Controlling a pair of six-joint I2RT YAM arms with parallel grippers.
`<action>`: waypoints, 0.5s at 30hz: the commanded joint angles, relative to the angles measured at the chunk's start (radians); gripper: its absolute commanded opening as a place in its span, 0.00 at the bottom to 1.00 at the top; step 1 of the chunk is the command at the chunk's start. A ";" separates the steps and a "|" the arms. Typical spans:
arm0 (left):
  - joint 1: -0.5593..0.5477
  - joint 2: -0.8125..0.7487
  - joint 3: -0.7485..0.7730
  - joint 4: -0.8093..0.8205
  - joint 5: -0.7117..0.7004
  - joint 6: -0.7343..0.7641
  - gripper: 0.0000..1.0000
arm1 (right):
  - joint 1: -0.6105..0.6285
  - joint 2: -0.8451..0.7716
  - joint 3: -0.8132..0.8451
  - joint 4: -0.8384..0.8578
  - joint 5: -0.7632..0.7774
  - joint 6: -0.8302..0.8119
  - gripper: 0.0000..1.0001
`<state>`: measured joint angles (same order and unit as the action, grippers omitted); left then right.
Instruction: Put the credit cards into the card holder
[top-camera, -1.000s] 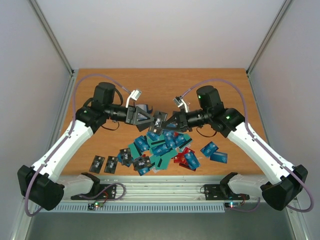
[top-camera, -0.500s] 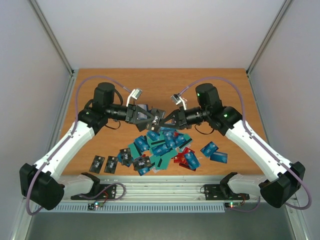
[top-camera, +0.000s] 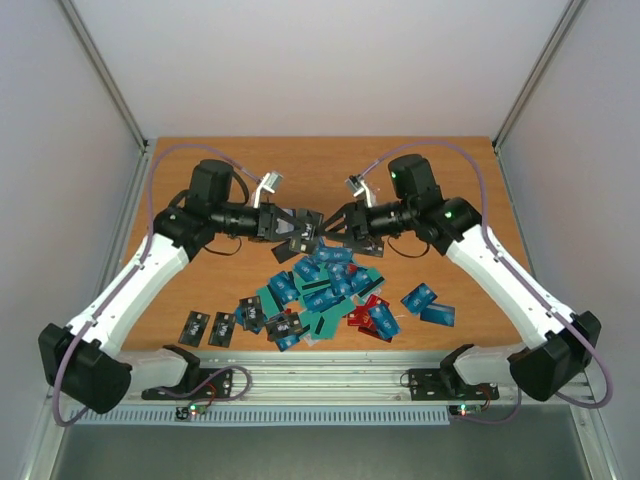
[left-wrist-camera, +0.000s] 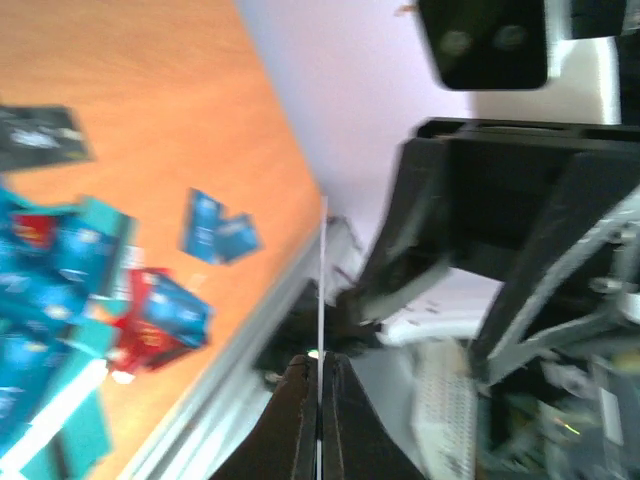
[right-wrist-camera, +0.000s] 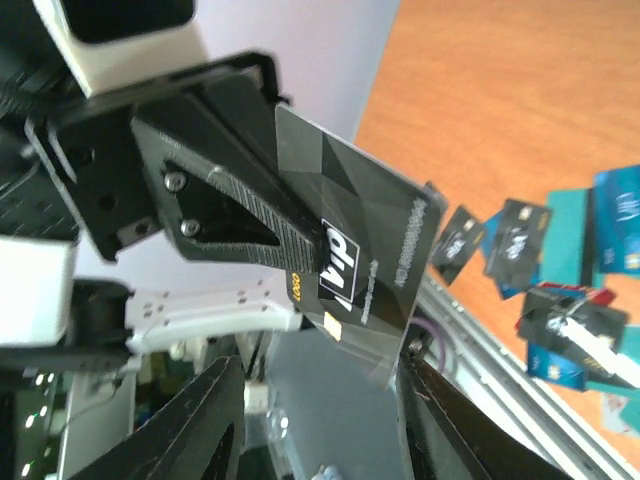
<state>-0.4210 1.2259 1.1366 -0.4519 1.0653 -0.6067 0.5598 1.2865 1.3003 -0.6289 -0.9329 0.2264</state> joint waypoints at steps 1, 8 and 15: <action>0.005 0.050 0.114 -0.345 -0.389 0.234 0.00 | -0.034 0.090 0.101 -0.136 0.133 -0.091 0.44; 0.006 0.185 0.207 -0.462 -0.694 0.340 0.00 | -0.036 0.289 0.251 -0.181 0.193 -0.139 0.49; 0.007 0.444 0.398 -0.513 -0.822 0.341 0.00 | -0.047 0.489 0.419 -0.201 0.219 -0.127 0.51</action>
<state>-0.4202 1.5631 1.4265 -0.9096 0.3801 -0.3000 0.5247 1.7042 1.6253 -0.7986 -0.7521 0.1120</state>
